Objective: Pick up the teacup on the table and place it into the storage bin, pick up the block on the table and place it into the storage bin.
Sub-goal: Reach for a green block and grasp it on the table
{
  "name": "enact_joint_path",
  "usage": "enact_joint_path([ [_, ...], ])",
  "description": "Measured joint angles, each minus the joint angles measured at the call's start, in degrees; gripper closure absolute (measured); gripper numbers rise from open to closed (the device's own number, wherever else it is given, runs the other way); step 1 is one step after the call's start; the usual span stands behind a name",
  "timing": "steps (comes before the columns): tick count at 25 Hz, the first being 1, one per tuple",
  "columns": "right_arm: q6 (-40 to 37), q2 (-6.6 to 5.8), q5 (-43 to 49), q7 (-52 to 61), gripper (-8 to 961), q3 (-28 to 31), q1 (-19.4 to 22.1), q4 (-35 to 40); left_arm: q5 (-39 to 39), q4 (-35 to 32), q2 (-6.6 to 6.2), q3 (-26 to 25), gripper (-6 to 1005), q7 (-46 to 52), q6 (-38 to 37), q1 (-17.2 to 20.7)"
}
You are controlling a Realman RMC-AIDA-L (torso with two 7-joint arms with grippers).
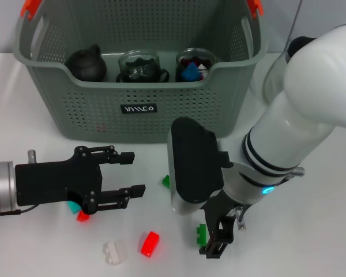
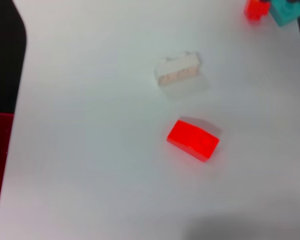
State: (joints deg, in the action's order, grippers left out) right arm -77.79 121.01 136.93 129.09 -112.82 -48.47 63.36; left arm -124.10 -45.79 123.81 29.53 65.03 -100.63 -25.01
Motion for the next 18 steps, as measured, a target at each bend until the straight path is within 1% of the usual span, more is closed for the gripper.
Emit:
enact_joint_path([
  [6,2.22,0.07,0.02,0.81,26,-1.57,-0.21,-1.28,0.00,0.00,0.03,0.00,324,-0.31,0.00,-0.01],
  [17,4.03,0.18,0.10,2.49,199,-3.38,-1.03,-2.82,0.00,0.00,-0.06,-0.66,324,-0.50,0.00,-0.13],
  [18,3.98,0.18,0.10,2.49,229,-3.38,-1.02,-2.81,0.00,0.00,-0.10,-0.68,324,-0.52,0.00,-0.13],
])
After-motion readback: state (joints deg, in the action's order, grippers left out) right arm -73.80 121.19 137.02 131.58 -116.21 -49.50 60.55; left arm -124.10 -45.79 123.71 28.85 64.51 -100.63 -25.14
